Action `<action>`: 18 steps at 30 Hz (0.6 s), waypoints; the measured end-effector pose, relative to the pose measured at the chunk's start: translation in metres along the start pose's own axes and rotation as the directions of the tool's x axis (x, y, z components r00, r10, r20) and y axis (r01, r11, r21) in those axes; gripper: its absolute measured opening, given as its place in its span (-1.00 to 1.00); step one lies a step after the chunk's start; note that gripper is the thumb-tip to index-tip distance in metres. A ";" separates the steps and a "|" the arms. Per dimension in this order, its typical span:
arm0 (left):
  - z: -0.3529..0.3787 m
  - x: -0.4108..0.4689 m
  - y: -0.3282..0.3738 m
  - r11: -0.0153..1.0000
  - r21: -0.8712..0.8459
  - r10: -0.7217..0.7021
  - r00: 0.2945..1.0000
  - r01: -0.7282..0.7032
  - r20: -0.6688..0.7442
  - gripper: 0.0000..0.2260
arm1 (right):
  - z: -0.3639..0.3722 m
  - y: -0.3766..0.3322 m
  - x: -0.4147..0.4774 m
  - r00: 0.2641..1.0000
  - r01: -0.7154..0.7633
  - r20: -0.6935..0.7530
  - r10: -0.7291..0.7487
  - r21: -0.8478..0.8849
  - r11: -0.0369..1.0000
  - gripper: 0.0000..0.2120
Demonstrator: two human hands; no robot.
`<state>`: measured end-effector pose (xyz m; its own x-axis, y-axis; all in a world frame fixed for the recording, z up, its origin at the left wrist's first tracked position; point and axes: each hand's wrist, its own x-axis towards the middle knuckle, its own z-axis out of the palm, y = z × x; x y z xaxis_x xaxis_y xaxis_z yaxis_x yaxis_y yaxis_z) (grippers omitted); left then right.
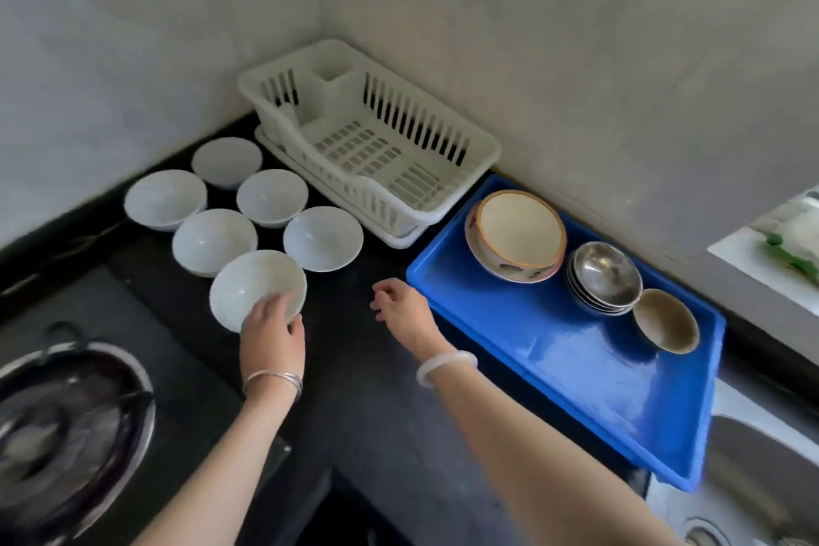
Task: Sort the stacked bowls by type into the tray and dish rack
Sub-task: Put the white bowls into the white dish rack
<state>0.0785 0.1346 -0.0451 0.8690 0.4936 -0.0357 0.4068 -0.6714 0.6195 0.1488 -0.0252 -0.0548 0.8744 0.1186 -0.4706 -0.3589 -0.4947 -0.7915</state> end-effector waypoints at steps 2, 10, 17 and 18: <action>-0.009 0.009 -0.019 0.997 -0.002 -0.073 0.996 0.073 -0.047 -0.65 | 0.019 -0.014 0.020 0.999 -0.033 0.004 0.033 -0.005 0.999 -0.68; -0.018 0.032 -0.060 0.881 -0.395 -0.275 0.961 0.261 0.022 -0.44 | 0.053 -0.040 0.073 0.981 -0.187 -0.039 0.188 0.018 0.982 -0.59; -0.014 0.032 -0.069 0.707 -0.561 -0.417 0.894 0.431 0.161 -0.45 | 0.057 -0.046 0.074 0.953 -0.207 -0.090 0.290 0.505 0.838 -0.63; -0.014 0.033 -0.070 0.694 -0.573 -0.415 0.893 0.435 0.175 -0.45 | 0.056 -0.046 0.070 0.952 -0.194 -0.104 0.289 0.526 0.828 -0.61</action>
<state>0.0742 0.2056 -0.0789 0.6564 0.6224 -0.4264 0.4993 0.0654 0.8640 0.2085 0.0539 -0.0737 0.7625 -0.1200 -0.6357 -0.6384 0.0198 -0.7694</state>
